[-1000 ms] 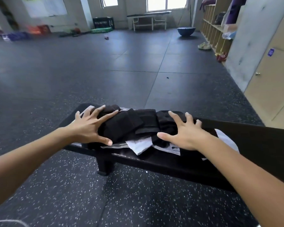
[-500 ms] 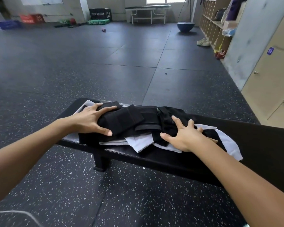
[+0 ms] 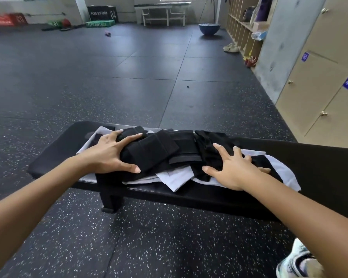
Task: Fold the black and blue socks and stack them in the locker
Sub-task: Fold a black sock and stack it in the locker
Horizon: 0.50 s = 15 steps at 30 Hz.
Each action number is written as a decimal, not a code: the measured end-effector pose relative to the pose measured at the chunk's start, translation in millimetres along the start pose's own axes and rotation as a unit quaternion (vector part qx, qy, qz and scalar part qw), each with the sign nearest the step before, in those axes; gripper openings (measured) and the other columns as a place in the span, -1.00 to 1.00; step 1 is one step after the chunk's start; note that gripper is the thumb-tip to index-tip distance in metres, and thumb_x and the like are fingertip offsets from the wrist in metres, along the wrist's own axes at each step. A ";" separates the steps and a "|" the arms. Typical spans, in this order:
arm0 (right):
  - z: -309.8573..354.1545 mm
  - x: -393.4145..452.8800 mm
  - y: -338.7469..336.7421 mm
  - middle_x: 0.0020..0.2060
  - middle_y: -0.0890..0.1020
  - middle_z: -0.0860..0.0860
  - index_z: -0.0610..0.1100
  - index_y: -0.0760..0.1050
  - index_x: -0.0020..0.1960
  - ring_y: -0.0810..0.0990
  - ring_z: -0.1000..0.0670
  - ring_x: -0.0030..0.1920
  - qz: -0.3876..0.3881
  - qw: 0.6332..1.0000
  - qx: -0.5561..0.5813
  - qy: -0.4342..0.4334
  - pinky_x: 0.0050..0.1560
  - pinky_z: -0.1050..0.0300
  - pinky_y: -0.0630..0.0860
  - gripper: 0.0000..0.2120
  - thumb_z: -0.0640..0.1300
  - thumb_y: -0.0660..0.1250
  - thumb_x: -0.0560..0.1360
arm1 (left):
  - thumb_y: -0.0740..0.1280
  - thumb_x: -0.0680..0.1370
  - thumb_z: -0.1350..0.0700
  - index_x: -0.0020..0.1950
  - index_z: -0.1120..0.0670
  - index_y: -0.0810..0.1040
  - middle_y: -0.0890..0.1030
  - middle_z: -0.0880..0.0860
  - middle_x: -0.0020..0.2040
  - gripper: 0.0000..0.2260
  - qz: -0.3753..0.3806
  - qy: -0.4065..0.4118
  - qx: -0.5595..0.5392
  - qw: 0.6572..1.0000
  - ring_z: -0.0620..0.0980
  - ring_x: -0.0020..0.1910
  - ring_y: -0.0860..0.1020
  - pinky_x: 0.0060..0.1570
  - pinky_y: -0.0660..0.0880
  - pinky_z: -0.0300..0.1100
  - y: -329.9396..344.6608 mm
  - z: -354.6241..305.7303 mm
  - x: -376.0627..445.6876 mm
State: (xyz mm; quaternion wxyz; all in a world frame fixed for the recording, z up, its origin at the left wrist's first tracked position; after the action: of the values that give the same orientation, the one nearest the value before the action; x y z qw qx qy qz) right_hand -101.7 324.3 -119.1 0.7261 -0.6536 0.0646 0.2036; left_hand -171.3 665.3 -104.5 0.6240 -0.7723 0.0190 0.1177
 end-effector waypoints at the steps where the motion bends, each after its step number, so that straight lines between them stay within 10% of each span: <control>1: -7.0 -1.0 -1.0 0.63 -0.13 -0.11 0.32 -0.31 0.58 -0.04 -0.36 0.58 0.000 1.000 -0.003 -0.001 0.33 -0.67 0.06 -0.18 0.50 0.06 0.50 | 0.20 0.02 -0.72 0.44 -0.63 -0.10 0.01 0.11 0.64 0.03 0.000 -0.001 -0.004 1.000 0.25 0.60 0.03 0.56 0.10 0.23 1.5 -6.4 1.4; 15: -117.9 5.0 -6.3 0.61 -0.01 -0.08 0.40 -0.30 0.51 0.08 -0.32 0.57 -0.009 1.000 0.001 -0.004 0.39 -0.50 0.22 -0.14 0.59 0.07 0.39 | 0.11 -0.10 -0.76 0.41 -0.64 -0.13 -0.06 0.03 0.64 0.09 0.005 -0.003 -0.006 1.000 0.23 0.60 -0.06 0.44 0.24 0.37 24.7 -108.0 8.8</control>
State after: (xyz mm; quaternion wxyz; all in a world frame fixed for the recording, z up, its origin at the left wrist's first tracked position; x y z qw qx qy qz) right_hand -74.4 210.0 -131.2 0.7286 -0.6528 0.0564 0.1996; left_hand -150.1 556.3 -109.1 0.6185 -0.7758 0.0202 0.1235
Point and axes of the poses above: each hand's wrist, its own x-axis towards the middle knuckle, its own y-axis out of the palm, z = x × y, the point moved 8 cm from there along x, towards the middle knuckle
